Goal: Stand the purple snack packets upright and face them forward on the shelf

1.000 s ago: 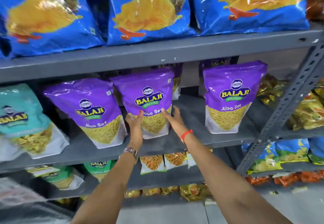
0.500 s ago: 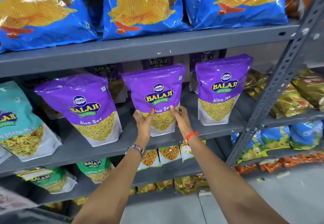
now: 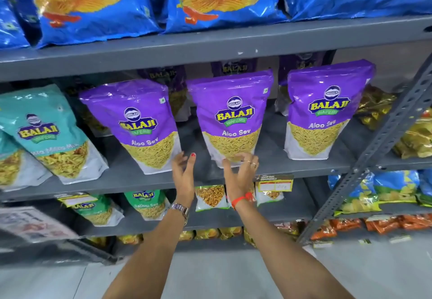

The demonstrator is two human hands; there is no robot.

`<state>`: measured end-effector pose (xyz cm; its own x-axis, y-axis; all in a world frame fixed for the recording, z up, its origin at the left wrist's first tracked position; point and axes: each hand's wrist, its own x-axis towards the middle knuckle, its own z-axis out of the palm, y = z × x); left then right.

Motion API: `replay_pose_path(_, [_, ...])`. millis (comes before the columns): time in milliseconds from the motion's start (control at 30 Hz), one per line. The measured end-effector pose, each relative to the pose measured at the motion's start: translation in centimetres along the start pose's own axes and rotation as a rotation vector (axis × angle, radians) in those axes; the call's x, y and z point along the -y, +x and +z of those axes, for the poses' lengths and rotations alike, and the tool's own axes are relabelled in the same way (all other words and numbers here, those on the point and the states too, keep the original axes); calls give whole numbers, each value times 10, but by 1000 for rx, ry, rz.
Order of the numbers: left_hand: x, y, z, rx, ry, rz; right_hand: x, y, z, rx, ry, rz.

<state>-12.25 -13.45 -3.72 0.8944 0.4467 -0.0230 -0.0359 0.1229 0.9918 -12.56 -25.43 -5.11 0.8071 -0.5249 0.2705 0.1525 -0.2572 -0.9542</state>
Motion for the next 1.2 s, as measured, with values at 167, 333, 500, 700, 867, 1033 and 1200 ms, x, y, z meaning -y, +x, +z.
replay_pose_path(167, [-20, 18, -52, -272, -38, 125, 22, -30, 46, 285, -2, -224])
replay_pose_path(333, [-59, 56, -82, -386, -26, 125, 55, -18, 96, 534, 85, -118])
replay_pose_path(500, [-80, 93, -95, -166, -95, 70, 70, 3, 131, 798, -9, 105])
replay_pose_path(700, [-81, 91, -98, -44, -145, -65, 71, 3, 139, 775, -130, 84])
replay_pose_path(867, [-84, 78, -107, -86, -142, -102, 67, -11, 139, 752, -148, 71])
replay_pose_path(1033, [-86, 78, -119, -88, -80, -85, 80, -21, 138, 783, -180, 92])
replay_pose_path(1200, [-82, 79, -121, -113, 32, 23, 91, -32, 125, 711, -143, 93])
